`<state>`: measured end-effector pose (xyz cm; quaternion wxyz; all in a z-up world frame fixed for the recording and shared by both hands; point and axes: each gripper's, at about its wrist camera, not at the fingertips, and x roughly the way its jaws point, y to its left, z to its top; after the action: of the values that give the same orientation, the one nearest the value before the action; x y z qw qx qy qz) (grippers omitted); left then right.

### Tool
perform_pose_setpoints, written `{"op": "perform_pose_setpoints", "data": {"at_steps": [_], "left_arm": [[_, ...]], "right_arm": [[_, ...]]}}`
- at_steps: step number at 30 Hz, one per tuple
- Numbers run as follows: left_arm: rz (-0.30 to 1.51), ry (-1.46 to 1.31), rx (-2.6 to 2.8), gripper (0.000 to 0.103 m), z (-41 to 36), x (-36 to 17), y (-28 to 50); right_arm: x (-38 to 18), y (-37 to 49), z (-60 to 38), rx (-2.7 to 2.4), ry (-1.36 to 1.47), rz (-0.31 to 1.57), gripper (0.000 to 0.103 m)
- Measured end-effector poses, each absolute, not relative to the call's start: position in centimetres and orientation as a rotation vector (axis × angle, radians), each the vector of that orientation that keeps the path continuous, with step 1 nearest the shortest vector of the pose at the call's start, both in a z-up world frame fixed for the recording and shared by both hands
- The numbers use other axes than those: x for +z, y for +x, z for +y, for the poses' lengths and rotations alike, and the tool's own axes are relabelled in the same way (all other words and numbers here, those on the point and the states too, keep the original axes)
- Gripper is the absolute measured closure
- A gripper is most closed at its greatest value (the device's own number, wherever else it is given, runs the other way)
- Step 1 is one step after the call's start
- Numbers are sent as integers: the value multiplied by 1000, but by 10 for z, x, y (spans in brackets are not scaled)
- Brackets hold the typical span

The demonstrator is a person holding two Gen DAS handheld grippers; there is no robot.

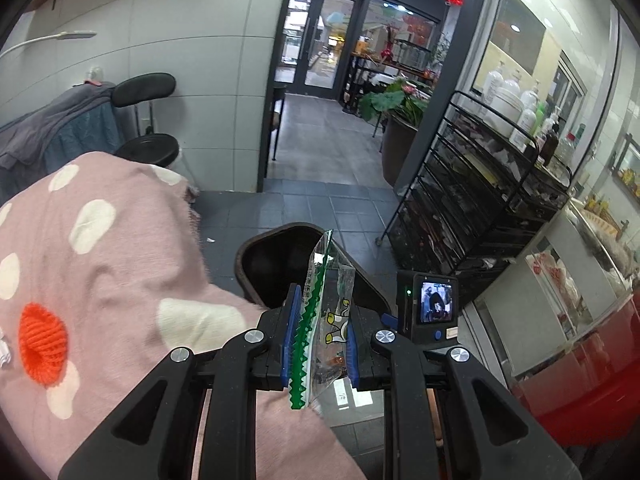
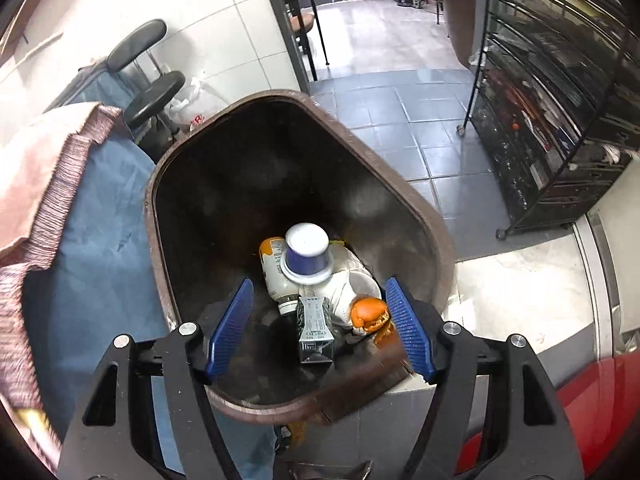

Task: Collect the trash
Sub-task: 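Open the left tool to drop the clear wrapper into the bin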

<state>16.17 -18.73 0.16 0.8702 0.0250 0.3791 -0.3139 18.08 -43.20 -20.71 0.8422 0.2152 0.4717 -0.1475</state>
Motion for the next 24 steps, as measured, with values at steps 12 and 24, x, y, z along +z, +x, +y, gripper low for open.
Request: {"op": "perform_pose_setpoints", "data": {"at_steps": [12, 24], "left_arm": [[915, 157, -692, 84, -254, -45, 188], [976, 222, -660, 84, -278, -81, 210]], "right_arm": [[-205, 135, -460, -393, 523, 977, 26], [-207, 121, -462, -406, 521, 979, 25]]}}
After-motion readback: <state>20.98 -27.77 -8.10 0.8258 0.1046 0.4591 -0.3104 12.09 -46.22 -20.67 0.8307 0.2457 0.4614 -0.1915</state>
